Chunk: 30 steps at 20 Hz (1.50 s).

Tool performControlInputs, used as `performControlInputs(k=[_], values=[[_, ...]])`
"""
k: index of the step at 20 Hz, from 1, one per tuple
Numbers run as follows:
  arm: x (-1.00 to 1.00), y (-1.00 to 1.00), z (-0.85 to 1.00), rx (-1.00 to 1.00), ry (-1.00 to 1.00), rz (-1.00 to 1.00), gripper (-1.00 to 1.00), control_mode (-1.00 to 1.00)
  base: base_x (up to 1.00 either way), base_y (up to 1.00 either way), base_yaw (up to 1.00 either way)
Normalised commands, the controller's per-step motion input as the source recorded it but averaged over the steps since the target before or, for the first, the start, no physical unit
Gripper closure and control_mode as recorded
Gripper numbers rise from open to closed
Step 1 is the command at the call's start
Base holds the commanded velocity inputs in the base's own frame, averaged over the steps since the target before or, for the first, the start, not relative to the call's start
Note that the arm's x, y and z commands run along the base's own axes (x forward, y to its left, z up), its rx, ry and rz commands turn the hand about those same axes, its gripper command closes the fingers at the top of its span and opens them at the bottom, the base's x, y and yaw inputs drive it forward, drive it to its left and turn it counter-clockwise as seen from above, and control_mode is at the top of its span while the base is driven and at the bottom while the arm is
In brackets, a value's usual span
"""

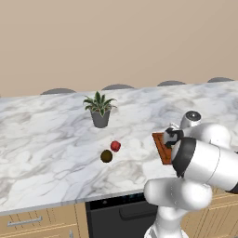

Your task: Place the avocado, onion, tomato, and bell pepper on the cutting board.

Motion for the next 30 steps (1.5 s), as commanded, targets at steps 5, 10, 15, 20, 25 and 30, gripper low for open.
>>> performControlInputs(k=[5,10,15,20,25,30], values=[[0.00,-0.23,-0.17,0.00,0.00,0.00,1.00,-1.00,0.00,0.00,0.00],[0.00,0.00,-0.01,0.00,0.00,0.00,1.00,-1.00,0.00,0.00,0.00],[0.00,0.00,-0.10,0.00,0.00,0.00,1.00,-1.00,0.00,0.00,0.00],[0.00,0.00,-0.12,0.00,0.01,0.00,1.00,-1.00,0.00,0.00,0.00],[0.00,0.00,-0.07,0.00,0.00,0.00,1.00,-1.00,0.00,0.00,0.00],[0.00,0.00,0.00,0.00,0.00,0.00,-1.00,-1.00,0.00,0.00,0.00]])
